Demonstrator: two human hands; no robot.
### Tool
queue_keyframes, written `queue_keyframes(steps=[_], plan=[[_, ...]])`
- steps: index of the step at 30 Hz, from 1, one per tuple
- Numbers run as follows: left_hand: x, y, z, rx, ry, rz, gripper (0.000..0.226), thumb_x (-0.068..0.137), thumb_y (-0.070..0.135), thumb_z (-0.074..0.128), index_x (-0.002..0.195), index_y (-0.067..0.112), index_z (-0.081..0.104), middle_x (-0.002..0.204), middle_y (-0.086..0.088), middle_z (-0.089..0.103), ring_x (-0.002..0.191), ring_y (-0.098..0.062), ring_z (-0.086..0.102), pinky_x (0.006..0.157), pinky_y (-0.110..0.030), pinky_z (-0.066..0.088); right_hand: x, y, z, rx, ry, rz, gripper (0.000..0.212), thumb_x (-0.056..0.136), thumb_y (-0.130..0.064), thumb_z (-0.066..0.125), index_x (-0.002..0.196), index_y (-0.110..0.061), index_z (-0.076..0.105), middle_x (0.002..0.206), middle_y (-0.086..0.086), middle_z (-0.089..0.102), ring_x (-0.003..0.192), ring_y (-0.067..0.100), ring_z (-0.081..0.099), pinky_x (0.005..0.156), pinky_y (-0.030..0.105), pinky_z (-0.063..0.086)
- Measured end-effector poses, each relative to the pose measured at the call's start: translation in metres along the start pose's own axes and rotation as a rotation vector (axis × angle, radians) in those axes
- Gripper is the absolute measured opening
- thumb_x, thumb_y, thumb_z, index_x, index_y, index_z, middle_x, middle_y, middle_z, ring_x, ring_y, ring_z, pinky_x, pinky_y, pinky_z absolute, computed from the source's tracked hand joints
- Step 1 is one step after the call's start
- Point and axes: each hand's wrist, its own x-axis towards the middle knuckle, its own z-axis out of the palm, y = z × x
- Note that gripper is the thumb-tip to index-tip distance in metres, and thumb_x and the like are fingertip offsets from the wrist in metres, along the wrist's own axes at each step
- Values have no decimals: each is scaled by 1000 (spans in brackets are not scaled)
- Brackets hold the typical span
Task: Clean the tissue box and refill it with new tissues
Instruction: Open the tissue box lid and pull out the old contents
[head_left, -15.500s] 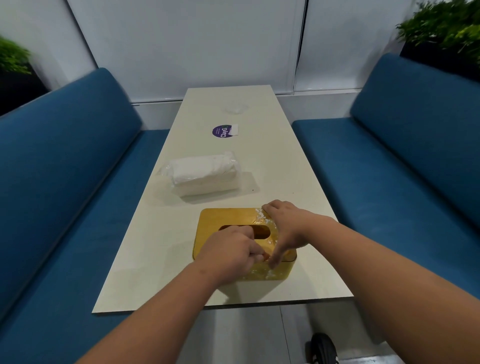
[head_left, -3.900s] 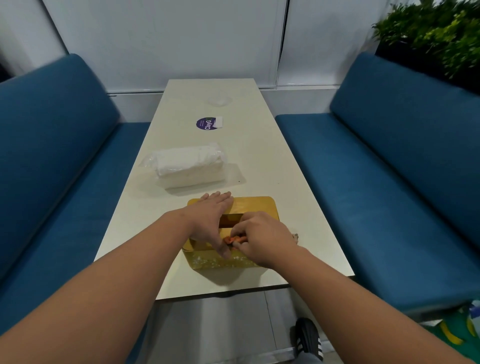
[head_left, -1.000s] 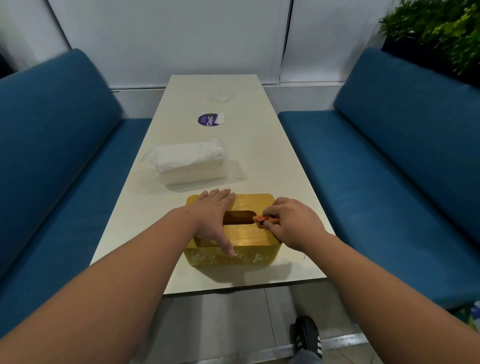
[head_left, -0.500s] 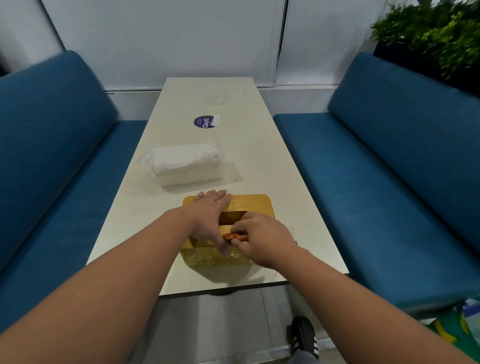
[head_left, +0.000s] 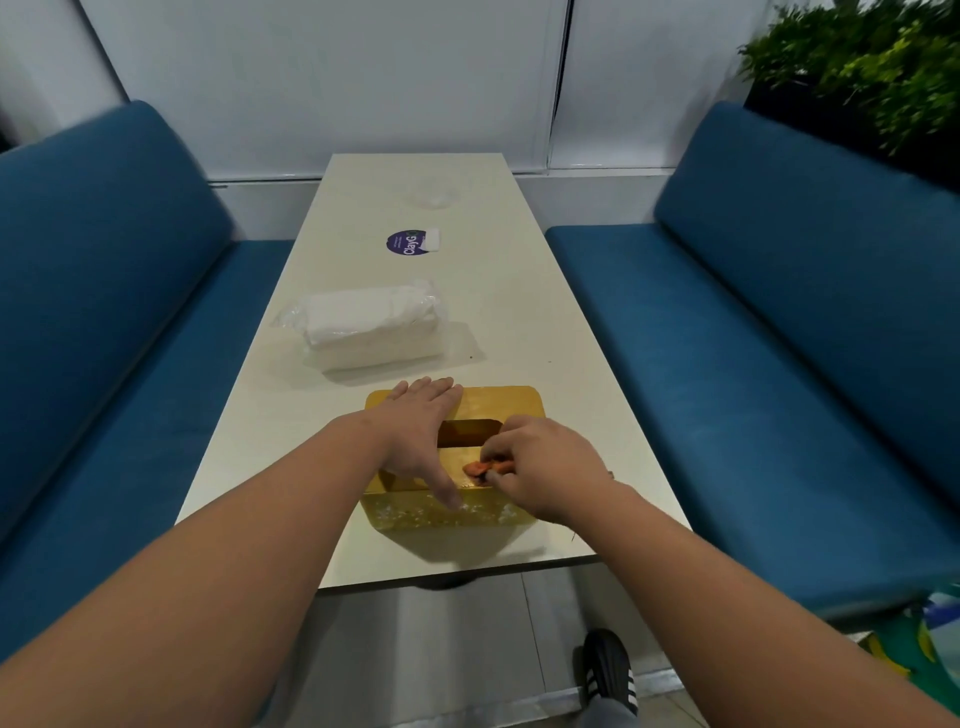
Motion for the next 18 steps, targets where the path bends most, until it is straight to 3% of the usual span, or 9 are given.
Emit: queue_keyframes(steps=[6, 13, 18], plan=[[0, -1, 1, -20, -3, 7, 144, 48, 74, 78, 153, 26, -9, 161, 7, -11, 147, -17, -12, 119, -40, -9, -4, 40, -13, 37, -59, 103, 28, 89, -47, 61, 110, -32, 70, 100, -11, 56, 91, 10, 52, 79, 32, 53], [0, -2, 3, -32, -11, 0, 144, 48, 75, 77, 153, 26, -9, 161, 7, -11, 147, -17, -13, 119, -41, -8, 33, 57, -18, 19, 116, 201, 32, 96, -43, 53, 120, -27, 65, 108, -6, 57, 93, 13, 52, 77, 31, 52], [0, -3, 4, -25, 9, 14, 143, 49, 74, 77, 153, 25, -8, 161, 6, -11, 147, -17, -13, 119, -40, -9, 10, 50, -12, -22, 3, 133, 24, 92, -41, 58, 111, -29, 68, 101, -9, 55, 90, 12, 53, 76, 31, 53]])
